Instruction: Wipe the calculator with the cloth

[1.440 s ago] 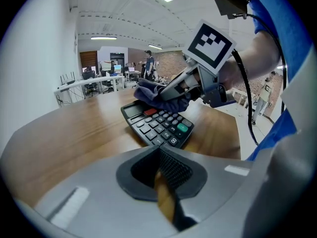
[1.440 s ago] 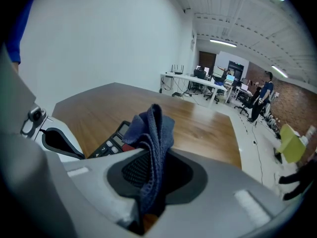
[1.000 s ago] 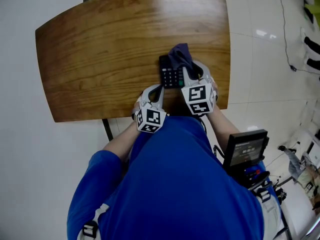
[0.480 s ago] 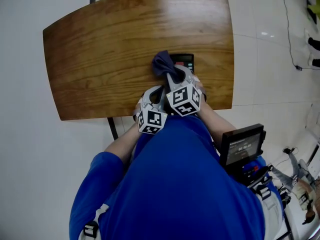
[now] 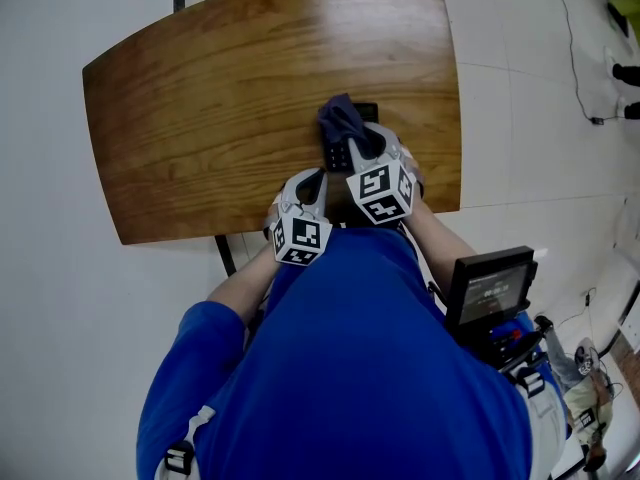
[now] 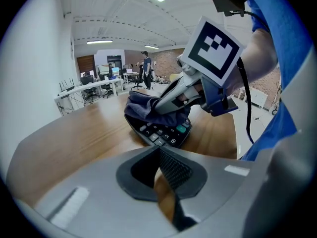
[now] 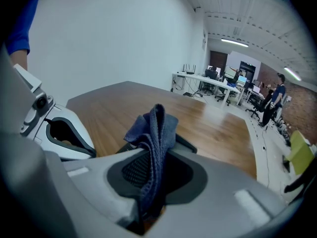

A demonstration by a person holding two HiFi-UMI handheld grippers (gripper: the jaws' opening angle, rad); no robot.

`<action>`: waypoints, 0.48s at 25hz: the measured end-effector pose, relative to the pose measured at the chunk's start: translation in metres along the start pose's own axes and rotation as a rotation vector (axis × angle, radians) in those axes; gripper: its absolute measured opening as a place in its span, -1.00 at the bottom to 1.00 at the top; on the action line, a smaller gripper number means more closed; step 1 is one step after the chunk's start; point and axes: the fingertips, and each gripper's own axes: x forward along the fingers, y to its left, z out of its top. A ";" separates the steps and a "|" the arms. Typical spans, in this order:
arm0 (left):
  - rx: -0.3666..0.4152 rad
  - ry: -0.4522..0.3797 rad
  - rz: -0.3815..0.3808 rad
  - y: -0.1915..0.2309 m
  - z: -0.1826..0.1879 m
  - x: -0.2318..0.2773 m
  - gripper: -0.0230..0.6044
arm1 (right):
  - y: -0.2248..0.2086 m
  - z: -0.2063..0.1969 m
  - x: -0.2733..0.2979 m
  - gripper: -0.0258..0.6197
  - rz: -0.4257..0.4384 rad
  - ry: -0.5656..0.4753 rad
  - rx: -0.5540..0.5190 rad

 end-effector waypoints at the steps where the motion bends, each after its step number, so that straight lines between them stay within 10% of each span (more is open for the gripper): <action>1: -0.004 -0.001 -0.003 0.000 -0.001 0.001 -0.91 | -0.003 -0.003 0.000 -0.71 -0.008 0.008 0.001; 12: 0.006 0.001 -0.008 0.003 -0.006 0.007 -0.91 | -0.045 -0.033 -0.010 -0.71 -0.107 0.054 0.069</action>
